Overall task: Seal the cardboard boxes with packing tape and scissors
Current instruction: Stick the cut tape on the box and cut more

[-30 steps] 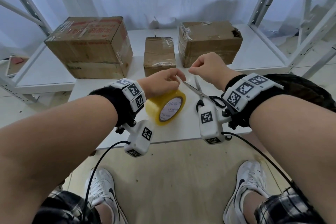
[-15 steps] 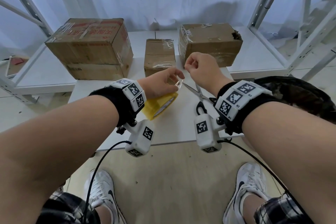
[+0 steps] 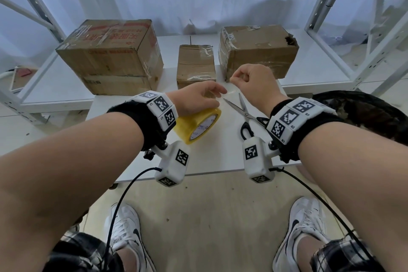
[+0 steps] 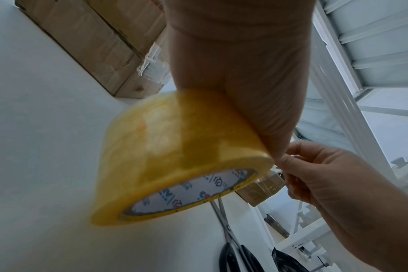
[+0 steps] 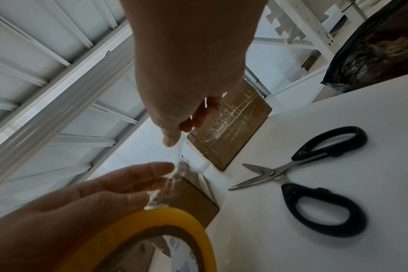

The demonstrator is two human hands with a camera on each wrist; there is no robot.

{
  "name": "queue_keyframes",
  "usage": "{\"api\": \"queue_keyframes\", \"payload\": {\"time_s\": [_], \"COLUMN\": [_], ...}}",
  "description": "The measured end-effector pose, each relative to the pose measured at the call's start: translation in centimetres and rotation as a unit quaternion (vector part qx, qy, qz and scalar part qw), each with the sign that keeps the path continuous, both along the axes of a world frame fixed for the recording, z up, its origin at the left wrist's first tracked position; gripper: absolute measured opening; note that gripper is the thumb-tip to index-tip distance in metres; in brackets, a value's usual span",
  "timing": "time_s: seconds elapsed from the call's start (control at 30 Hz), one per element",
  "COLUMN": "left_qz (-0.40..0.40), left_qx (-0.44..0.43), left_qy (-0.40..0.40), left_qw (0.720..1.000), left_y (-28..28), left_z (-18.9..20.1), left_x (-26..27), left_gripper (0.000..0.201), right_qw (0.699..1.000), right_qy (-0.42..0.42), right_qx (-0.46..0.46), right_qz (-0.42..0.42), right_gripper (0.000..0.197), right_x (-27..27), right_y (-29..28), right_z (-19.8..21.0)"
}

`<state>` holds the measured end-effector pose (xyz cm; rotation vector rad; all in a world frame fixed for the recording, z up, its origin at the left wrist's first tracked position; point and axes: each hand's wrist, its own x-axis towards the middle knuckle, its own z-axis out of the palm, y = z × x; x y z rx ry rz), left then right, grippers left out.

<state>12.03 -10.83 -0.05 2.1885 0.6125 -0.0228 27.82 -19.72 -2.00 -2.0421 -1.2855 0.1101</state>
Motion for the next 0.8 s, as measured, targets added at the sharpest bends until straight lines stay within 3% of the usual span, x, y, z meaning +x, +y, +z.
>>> {"api": "queue_keyframes", "payload": {"time_s": [0.13, 0.3, 0.37, 0.47, 0.57, 0.63, 0.73, 0.8], "left_qz": [0.002, -0.004, -0.002, 0.009, 0.018, 0.020, 0.020, 0.015], "left_qx": [0.000, 0.021, 0.031, 0.030, 0.026, 0.025, 0.020, 0.021], "left_qy": [0.006, 0.024, 0.039, 0.040, 0.036, 0.030, 0.020, 0.012], "left_qw": [1.000, 0.999, 0.999, 0.999, 0.999, 0.999, 0.999, 1.000], "left_y": [0.0, -0.1, -0.1, 0.0, 0.1, 0.2, 0.1, 0.0], "left_z": [0.1, 0.4, 0.2, -0.1, -0.2, -0.3, -0.3, -0.4], "left_x": [0.2, 0.4, 0.2, -0.2, -0.5, -0.5, -0.5, -0.5], "left_gripper": [0.042, 0.045, 0.045, 0.045, 0.045, 0.045, 0.045, 0.045], "right_qw": [0.999, 0.987, 0.980, 0.953, 0.904, 0.888, 0.895, 0.937], "right_qy": [0.008, 0.098, 0.095, 0.006, -0.025, -0.031, -0.030, 0.024], "right_qx": [-0.035, -0.128, -0.167, -0.302, -0.427, -0.458, -0.445, -0.344], "right_qz": [-0.002, -0.026, -0.047, -0.036, -0.013, -0.013, -0.025, -0.058], "right_gripper": [0.017, 0.074, 0.063, 0.031, 0.033, 0.035, 0.035, 0.029], "right_x": [-0.2, -0.8, -0.3, 0.2, -0.4, -0.7, -0.7, -0.5], "right_y": [-0.3, -0.3, -0.6, -1.2, -1.9, -2.2, -2.3, -2.0], "right_z": [-0.1, -1.3, -1.5, -1.6, -2.0, -2.4, -2.6, -2.4]}}
